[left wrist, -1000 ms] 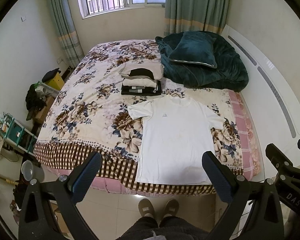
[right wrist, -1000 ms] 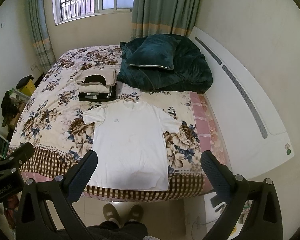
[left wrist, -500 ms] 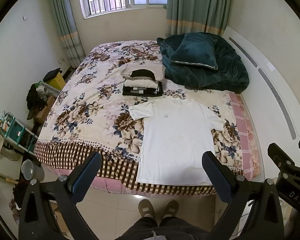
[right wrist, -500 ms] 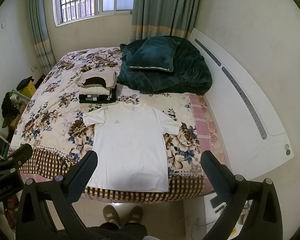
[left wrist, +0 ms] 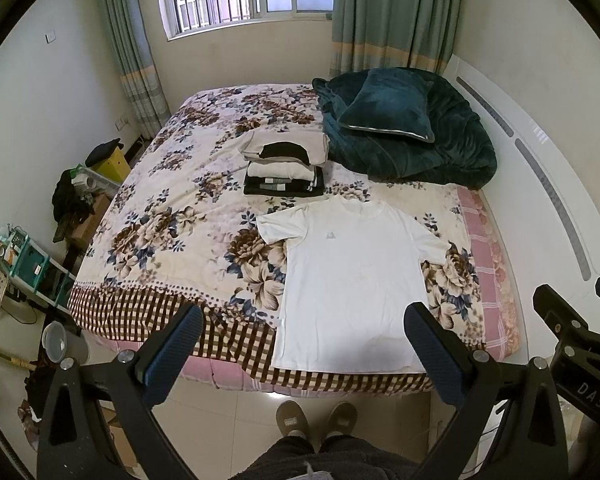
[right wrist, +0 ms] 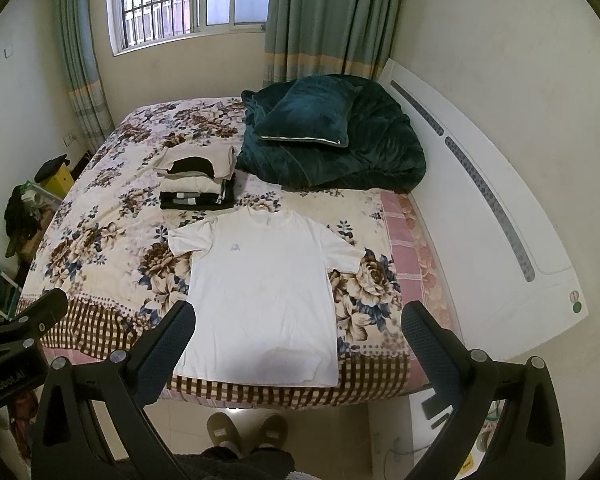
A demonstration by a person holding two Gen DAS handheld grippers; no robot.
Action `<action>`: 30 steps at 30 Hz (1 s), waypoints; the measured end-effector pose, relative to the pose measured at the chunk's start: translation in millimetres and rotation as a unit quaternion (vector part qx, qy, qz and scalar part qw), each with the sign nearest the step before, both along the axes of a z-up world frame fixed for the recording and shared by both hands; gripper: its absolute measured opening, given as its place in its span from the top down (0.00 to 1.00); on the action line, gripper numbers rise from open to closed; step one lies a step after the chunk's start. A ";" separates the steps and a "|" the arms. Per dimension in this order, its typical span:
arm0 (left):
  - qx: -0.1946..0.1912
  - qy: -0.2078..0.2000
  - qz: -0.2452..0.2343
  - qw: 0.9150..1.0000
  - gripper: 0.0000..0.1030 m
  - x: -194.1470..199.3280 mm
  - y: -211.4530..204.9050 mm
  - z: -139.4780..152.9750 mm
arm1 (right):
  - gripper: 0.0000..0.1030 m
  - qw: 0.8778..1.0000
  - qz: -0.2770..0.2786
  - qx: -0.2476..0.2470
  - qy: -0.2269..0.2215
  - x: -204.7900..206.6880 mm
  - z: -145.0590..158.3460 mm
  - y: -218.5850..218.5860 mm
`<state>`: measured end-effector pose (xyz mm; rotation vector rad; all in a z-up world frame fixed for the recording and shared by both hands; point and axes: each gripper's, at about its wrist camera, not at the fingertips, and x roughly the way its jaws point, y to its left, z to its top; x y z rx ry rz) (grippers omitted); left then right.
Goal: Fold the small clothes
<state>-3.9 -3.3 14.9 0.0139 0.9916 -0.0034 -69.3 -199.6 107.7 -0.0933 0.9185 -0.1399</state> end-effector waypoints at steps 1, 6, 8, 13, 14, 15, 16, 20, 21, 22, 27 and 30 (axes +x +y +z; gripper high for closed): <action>0.000 0.000 0.000 1.000 0.00 1.2 -0.3 0.9 | 0.00 1.000 0.000 0.000 0.000 1.2 1.2 0.0; -0.001 0.000 0.000 1.000 0.00 0.8 -0.3 0.9 | 0.00 1.000 0.001 0.000 -0.001 4.7 5.5 2.0; -0.002 0.000 -0.001 1.000 0.00 2.1 -0.2 1.1 | 0.00 1.000 0.001 0.001 -0.002 3.1 4.5 2.3; -0.003 0.000 -0.001 1.000 0.00 5.0 -1.9 2.3 | 0.00 1.000 0.001 0.000 -0.003 1.1 3.1 2.8; -0.003 0.000 -0.001 1.000 0.00 7.9 -3.1 3.5 | 0.00 1.000 0.001 0.000 -0.003 0.4 2.7 2.8; -0.003 0.001 -0.001 1.000 0.00 10.4 -4.3 4.1 | 0.00 1.000 0.001 0.000 -0.003 0.3 2.7 2.8; -0.003 0.000 -0.001 1.000 0.00 7.1 -2.9 3.2 | 0.00 1.000 0.001 0.001 -0.003 -0.5 2.2 3.0; -0.006 0.003 -0.001 1.000 0.00 16.0 -5.2 4.6 | 0.00 1.000 0.000 0.000 -0.005 -2.3 0.7 3.1; -0.005 0.002 0.000 1.000 0.00 20.6 -7.0 3.8 | 0.00 1.000 -0.003 0.001 -0.004 1.3 1.7 3.0; -0.003 0.000 0.001 1.000 0.00 25.8 -7.5 1.1 | 0.00 1.000 -0.006 0.002 -0.004 4.2 2.0 2.5; 0.022 -0.023 0.008 0.999 0.00 68.1 -5.0 -34.3 | 0.00 0.998 -0.053 0.022 0.002 34.7 -19.4 -19.6; 0.038 -0.021 0.006 0.999 0.00 105.6 -7.8 -67.7 | 0.00 0.993 -0.108 0.039 0.015 66.4 -60.0 -51.9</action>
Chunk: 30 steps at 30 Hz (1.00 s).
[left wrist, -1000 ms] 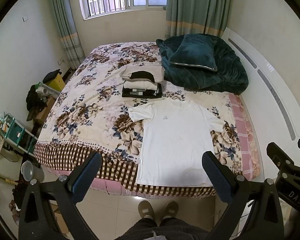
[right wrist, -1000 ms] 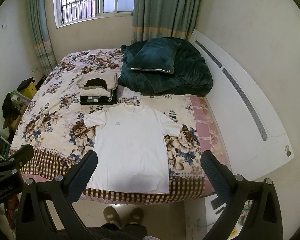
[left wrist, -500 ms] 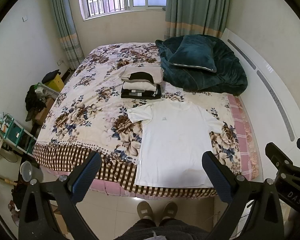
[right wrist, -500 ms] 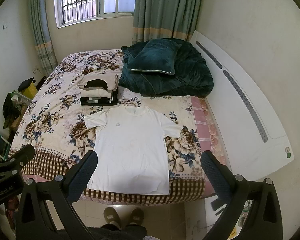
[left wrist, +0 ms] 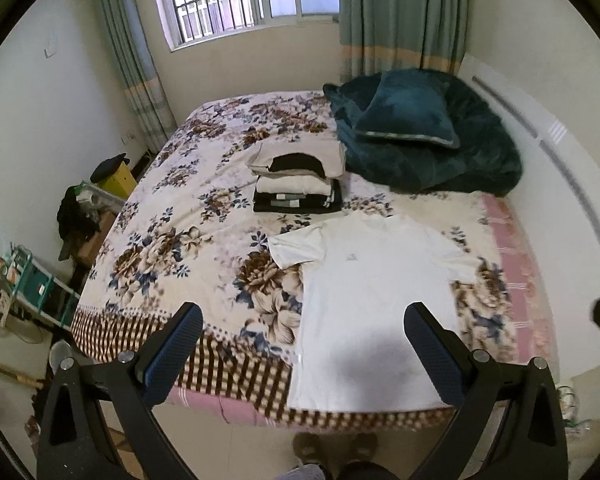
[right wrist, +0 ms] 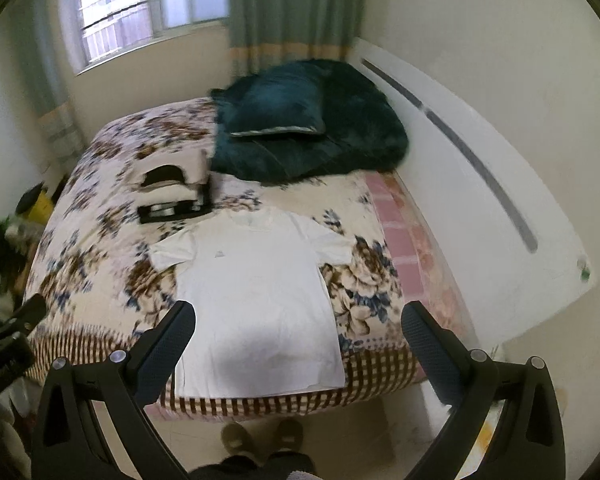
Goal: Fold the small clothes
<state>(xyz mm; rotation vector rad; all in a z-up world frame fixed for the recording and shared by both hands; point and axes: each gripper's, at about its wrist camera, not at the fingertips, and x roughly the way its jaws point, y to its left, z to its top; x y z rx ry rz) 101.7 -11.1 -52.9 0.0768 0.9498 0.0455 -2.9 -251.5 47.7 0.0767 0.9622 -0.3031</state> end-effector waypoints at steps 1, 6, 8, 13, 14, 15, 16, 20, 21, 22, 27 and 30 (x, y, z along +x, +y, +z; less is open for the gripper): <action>0.004 0.003 -0.002 1.000 0.00 14.0 -1.5 -14.6 | 0.00 1.000 -0.017 0.003 0.004 10.7 -12.9 -10.5; 0.012 0.046 -0.010 0.999 0.00 93.1 -22.2 -99.2 | 0.00 0.995 -0.090 0.016 0.039 77.7 -109.6 -76.1; 0.018 0.058 -0.006 0.998 0.00 116.1 -31.3 -129.0 | 0.00 0.992 -0.107 0.023 0.058 108.7 -152.6 -101.9; 0.043 0.098 0.005 0.994 0.00 191.6 -68.6 -226.5 | 0.00 0.985 -0.140 0.042 0.095 184.2 -268.8 -169.2; 0.046 0.107 0.012 0.993 0.00 201.6 -71.7 -243.1 | 0.00 0.982 -0.148 0.057 0.100 202.8 -296.6 -186.3; 0.040 0.118 0.019 0.992 0.00 215.3 -76.0 -263.2 | 0.00 0.980 -0.156 0.068 0.105 218.1 -322.9 -199.4; 0.033 0.129 0.028 0.991 0.00 227.3 -78.8 -282.5 | 0.00 0.977 -0.163 0.081 0.109 231.1 -346.0 -212.6; 0.012 0.184 0.060 0.981 0.00 267.4 -89.6 -362.7 | 0.00 0.951 -0.224 0.174 0.121 274.7 -459.2 -273.0; 0.015 0.194 0.065 0.979 0.00 276.1 -91.9 -385.0 | 0.01 0.942 -0.241 0.202 0.120 280.5 -482.0 -283.7; 0.018 0.201 0.069 0.977 0.00 281.5 -94.4 -399.1 | 0.04 0.926 -0.265 0.242 0.116 287.6 -512.7 -299.7; 0.011 0.234 0.086 0.968 0.00 302.3 -97.8 -463.0 | 0.16 0.855 -0.349 0.376 0.077 306.4 -615.4 -336.9; 0.003 0.248 0.088 0.965 0.00 309.2 -97.6 -484.4 | 0.17 0.828 -0.392 0.398 0.040 310.9 -646.7 -339.9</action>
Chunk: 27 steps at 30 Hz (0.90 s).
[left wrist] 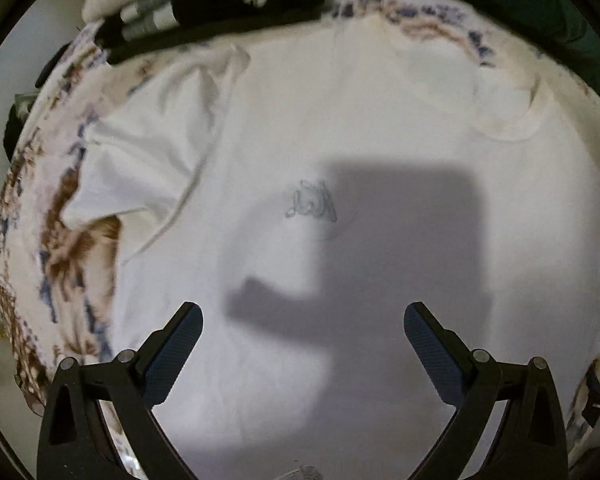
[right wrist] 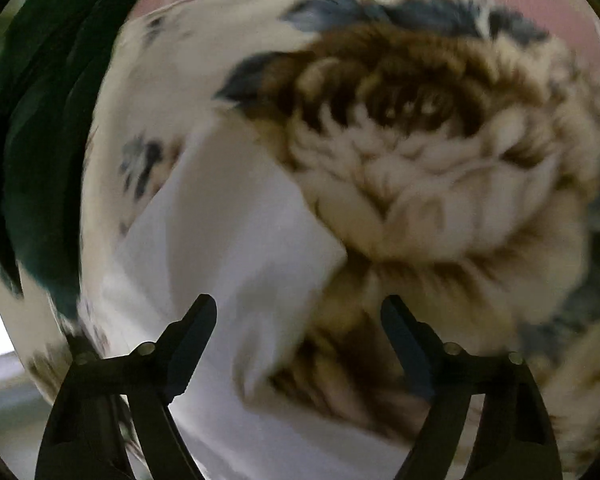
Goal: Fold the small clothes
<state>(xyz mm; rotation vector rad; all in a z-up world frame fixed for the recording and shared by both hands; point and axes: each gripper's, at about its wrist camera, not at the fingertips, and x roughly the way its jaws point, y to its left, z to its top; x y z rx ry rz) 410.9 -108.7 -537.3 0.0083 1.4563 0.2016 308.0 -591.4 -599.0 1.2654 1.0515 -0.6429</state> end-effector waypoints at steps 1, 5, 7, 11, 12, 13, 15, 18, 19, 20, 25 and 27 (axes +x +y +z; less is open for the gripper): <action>-0.002 0.000 0.000 1.000 0.00 1.7 -0.4 -2.8 | 0.17 1.000 -0.019 -0.008 -0.007 -0.7 -2.1 2.3; -0.012 -0.001 -0.002 1.000 0.00 0.6 4.0 -5.9 | 0.82 0.998 -0.029 -0.049 -0.028 7.9 3.7 19.3; -0.021 -0.005 0.002 1.000 0.00 -1.7 9.3 -2.2 | 0.86 0.996 -0.010 -0.081 -0.033 19.2 13.0 33.0; -0.014 -0.029 0.002 0.999 0.00 -8.0 22.8 14.0 | 0.90 0.979 0.087 -0.182 -0.036 53.4 45.4 74.6; -0.010 -0.036 0.005 0.999 0.00 -10.7 28.5 18.5 | 0.90 0.968 0.125 -0.213 -0.037 64.6 52.9 92.7; -0.007 -0.041 0.007 0.999 0.00 -13.6 32.6 21.0 | 0.91 0.953 0.171 -0.248 -0.036 78.1 61.0 117.0; 0.001 -0.048 0.012 0.999 0.00 -17.7 44.2 25.4 | 0.91 0.914 0.265 -0.305 -0.041 100.2 69.7 169.5; 0.009 -0.048 0.023 0.999 0.00 -25.3 61.9 22.1 | 0.91 0.847 0.384 -0.365 -0.042 119.4 65.6 242.8; 0.012 -0.046 0.026 0.999 0.00 -29.1 69.3 20.2 | 0.91 0.816 0.429 -0.386 -0.036 123.0 57.5 272.8; 0.013 -0.043 0.028 0.999 0.00 -33.4 76.5 18.1 | 0.91 0.787 0.466 -0.403 -0.029 123.8 48.0 297.6; 0.021 -0.034 0.041 0.998 0.00 -45.9 95.9 16.1 | 0.91 0.715 0.572 -0.403 0.014 114.6 10.6 365.0; 0.020 -0.034 0.049 0.998 0.00 -51.8 108.0 19.4 | 0.83 0.719 0.594 -0.359 0.035 109.4 3.3 367.9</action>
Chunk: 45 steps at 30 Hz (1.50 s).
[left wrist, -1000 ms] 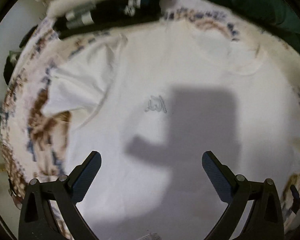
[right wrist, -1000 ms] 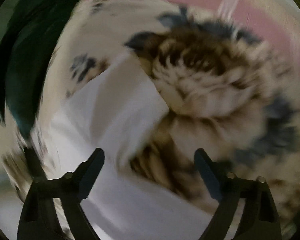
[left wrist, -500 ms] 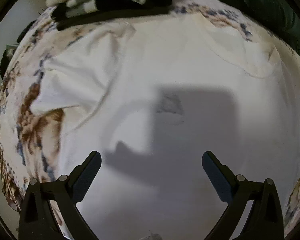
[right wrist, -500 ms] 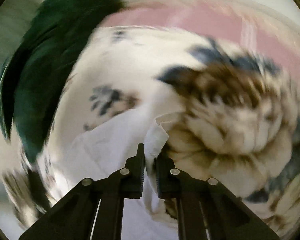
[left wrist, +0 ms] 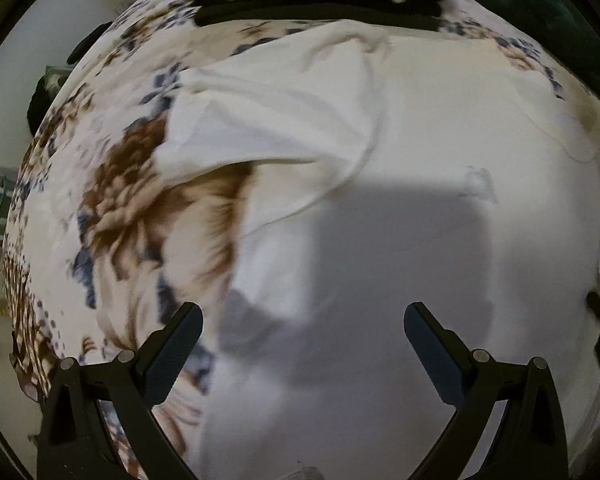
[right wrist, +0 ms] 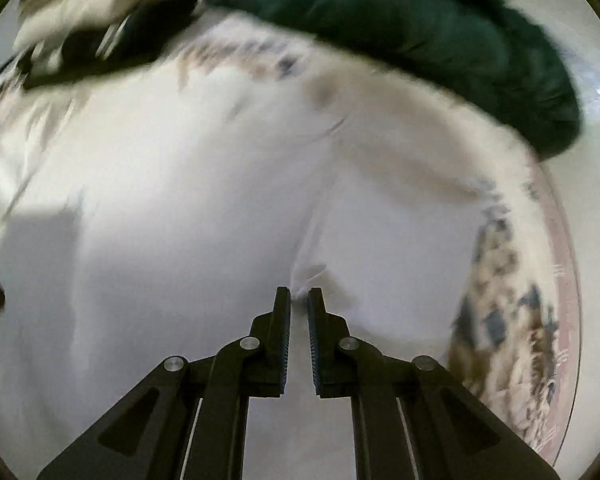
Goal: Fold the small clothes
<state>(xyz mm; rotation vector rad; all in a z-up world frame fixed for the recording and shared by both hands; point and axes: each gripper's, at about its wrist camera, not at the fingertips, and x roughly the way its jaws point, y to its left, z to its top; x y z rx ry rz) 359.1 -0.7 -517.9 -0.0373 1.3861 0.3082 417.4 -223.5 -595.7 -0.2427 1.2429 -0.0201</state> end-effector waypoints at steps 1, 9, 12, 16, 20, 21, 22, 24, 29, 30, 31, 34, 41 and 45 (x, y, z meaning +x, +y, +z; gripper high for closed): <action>-0.003 -0.002 0.006 1.000 0.00 -2.7 5.3 2.7 | 0.69 1.000 -0.004 0.024 0.017 -5.5 4.4 -2.6; -0.123 -0.012 0.156 0.980 0.00 -7.1 102.3 -1.7 | 0.43 0.987 -0.124 0.101 0.007 -42.6 42.4 -47.3; -0.233 -0.029 0.256 0.938 0.00 -5.0 143.7 -19.6 | 0.43 0.982 -0.158 0.098 0.014 -40.9 39.7 -55.1; -0.327 -0.063 0.351 0.875 0.00 6.8 176.8 -42.7 | 0.43 0.975 -0.190 0.113 0.027 -30.7 34.1 -61.0; -0.340 -0.120 0.383 0.851 0.03 27.1 186.8 -45.6 | 0.43 0.969 -0.217 0.117 0.029 -31.1 27.6 -61.0; -0.326 -0.139 0.374 0.857 0.19 35.7 185.0 -41.9 | 0.43 0.967 -0.224 0.118 0.030 -31.6 25.9 -62.1; -0.317 -0.151 0.362 0.864 0.33 43.9 184.4 -38.8 | 0.43 0.965 -0.233 0.118 0.030 -33.0 24.2 -63.0; -0.310 -0.167 0.330 0.876 0.99 62.8 185.1 -33.2 | 0.43 0.962 -0.244 0.118 0.031 -33.7 22.5 -65.0; -0.240 -0.220 0.227 0.918 0.97 89.9 155.7 7.3 | 0.43 0.960 -0.255 0.113 0.028 -45.3 23.1 -73.5; -0.226 -0.240 0.189 0.925 0.97 96.3 141.8 22.8 | 0.43 0.960 -0.256 0.111 0.029 -45.7 24.2 -73.5; -0.219 -0.251 0.161 0.929 0.97 99.3 126.2 32.2 | 0.43 0.960 -0.258 0.108 0.029 -49.6 25.1 -76.1; -0.220 -0.271 0.059 0.935 0.97 112.1 65.2 57.7 | 0.43 0.957 -0.267 0.107 0.030 -60.3 26.8 -85.0; -0.298 -0.165 -0.105 0.934 0.85 118.6 -48.5 41.9 | 0.43 0.952 -0.288 0.103 0.034 -81.1 32.4 -107.4; -0.297 -0.136 -0.093 0.941 0.18 95.0 -21.7 42.0 | 0.43 0.951 -0.289 0.109 0.028 -86.7 42.8 -114.9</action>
